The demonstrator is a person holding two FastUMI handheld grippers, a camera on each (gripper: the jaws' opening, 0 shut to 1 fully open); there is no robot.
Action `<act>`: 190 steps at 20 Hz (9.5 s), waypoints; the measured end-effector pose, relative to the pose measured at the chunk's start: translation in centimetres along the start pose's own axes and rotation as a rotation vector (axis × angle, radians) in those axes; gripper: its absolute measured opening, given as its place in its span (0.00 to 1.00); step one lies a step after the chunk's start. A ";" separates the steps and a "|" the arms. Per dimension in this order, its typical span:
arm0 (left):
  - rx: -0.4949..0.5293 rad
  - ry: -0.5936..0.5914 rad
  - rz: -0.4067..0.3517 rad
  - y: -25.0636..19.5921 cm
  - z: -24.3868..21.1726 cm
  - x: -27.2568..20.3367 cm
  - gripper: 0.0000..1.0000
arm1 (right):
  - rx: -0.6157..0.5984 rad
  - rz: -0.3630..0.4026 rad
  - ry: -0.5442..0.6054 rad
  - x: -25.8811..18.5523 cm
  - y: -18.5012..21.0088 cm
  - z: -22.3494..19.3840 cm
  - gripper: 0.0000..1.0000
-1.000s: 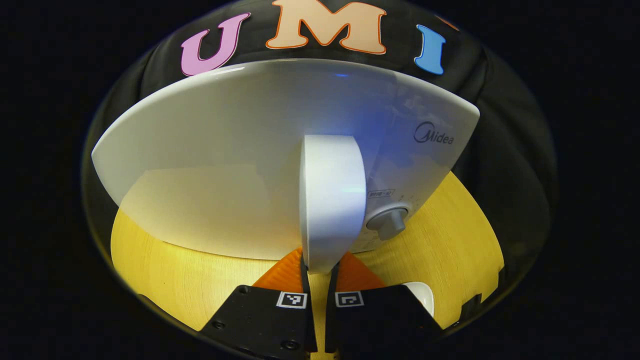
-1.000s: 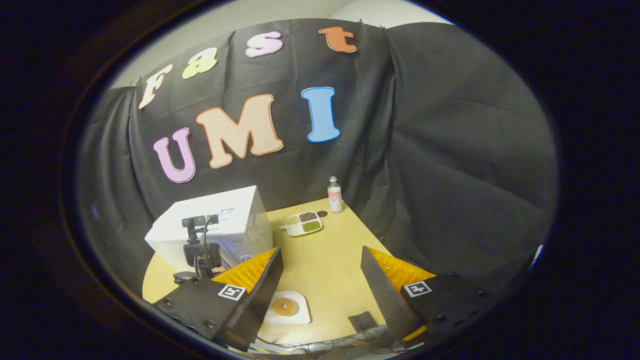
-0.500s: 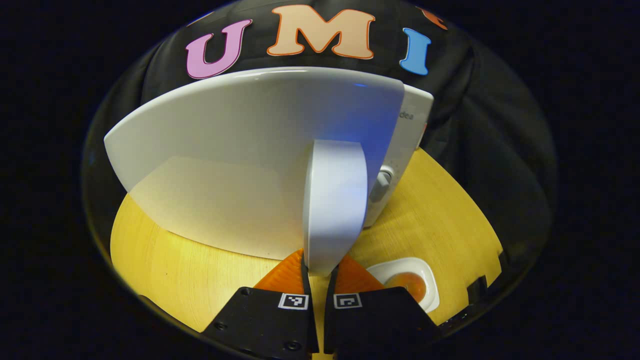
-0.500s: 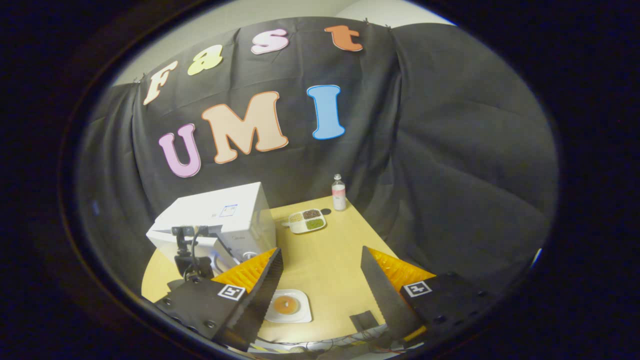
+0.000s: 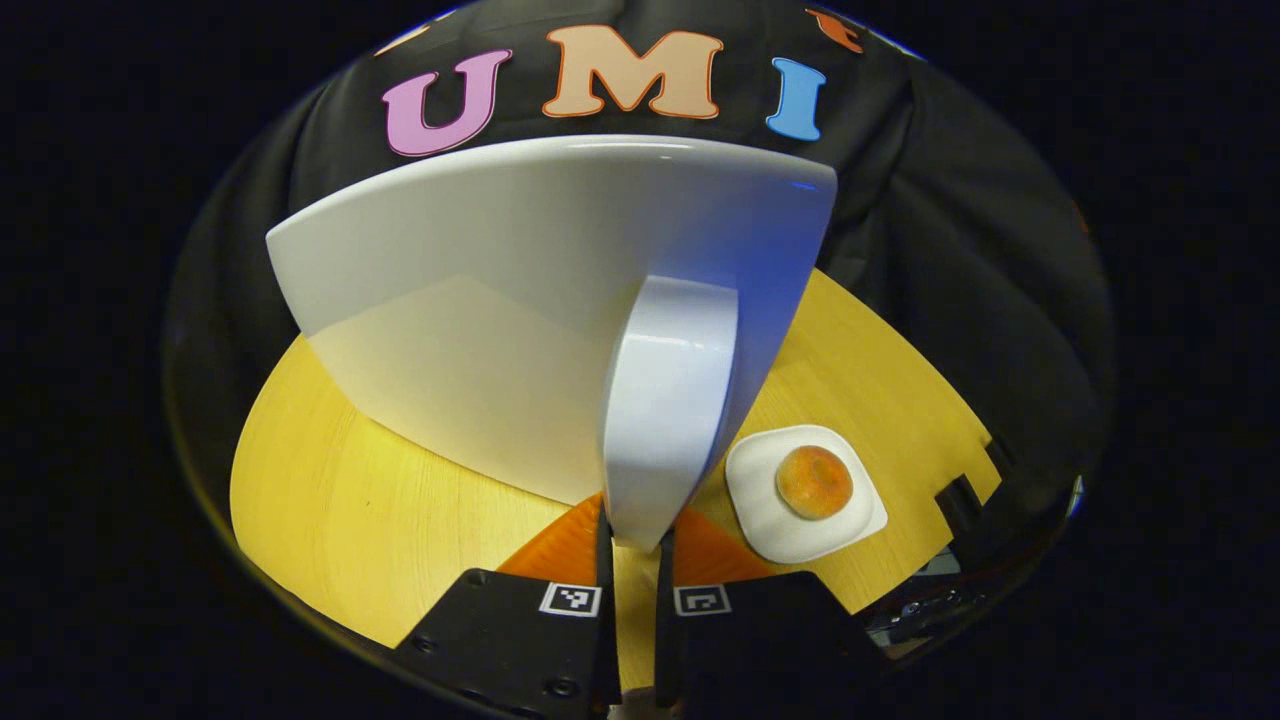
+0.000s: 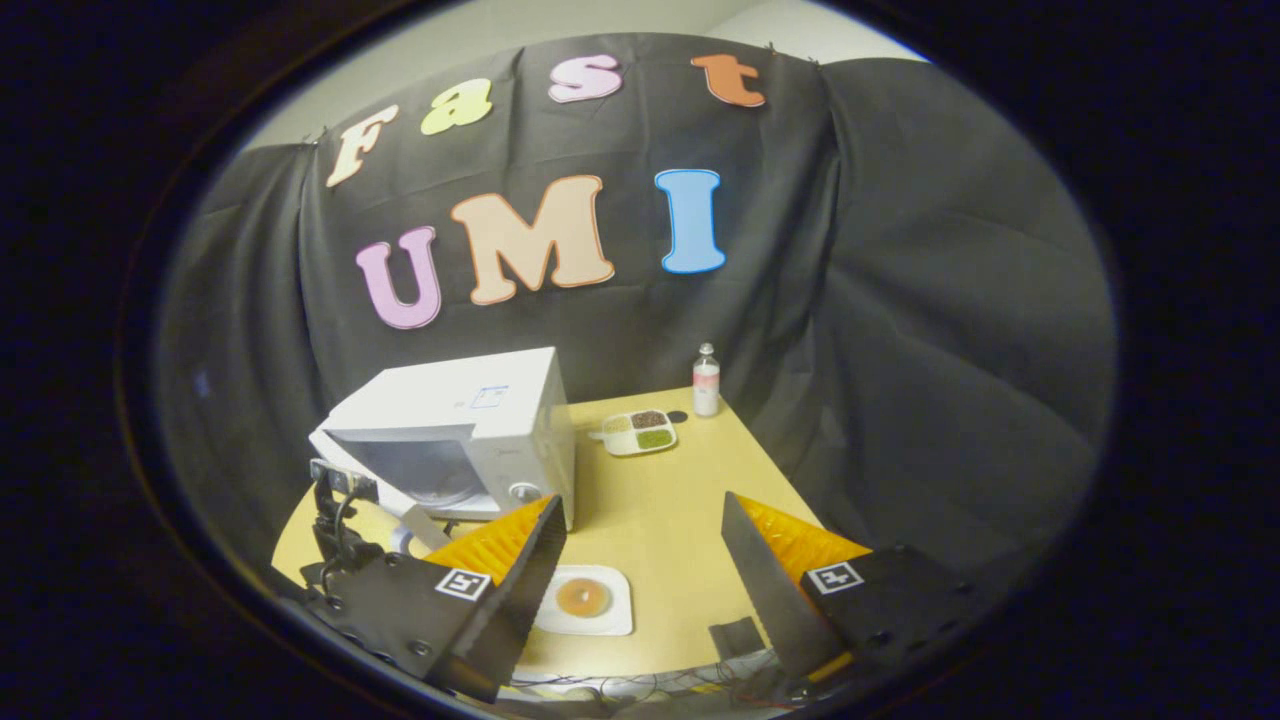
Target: Open the microwave oven with the left hand, put the food in, and close the microwave oven.
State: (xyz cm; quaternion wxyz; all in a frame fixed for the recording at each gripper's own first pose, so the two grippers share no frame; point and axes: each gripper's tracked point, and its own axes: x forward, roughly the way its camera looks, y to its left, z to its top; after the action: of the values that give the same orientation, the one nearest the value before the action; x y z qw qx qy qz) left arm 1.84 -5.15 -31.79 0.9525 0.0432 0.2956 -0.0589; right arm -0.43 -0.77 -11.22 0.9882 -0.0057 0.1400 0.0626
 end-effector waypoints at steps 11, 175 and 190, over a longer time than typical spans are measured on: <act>-0.089 -0.034 0.053 4.3 -2.4 -6.5 0.35 | -0.037 0.055 0.038 -2.0 1.2 -2.0 1.00; -0.072 -0.003 0.175 24.7 -1.1 -16.5 0.00 | 0.086 -0.078 0.117 1.1 12.9 -13.1 0.87; -0.108 -0.034 0.190 15.8 3.4 -13.1 0.00 | 0.108 -0.091 0.140 4.5 3.9 -13.2 0.87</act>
State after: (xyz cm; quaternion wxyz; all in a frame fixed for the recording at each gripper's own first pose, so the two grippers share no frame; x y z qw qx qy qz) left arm -4.81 11.21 -20.81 0.9596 0.0187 0.2768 0.0468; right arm -0.31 3.21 -25.11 0.9767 0.0366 0.2114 0.0093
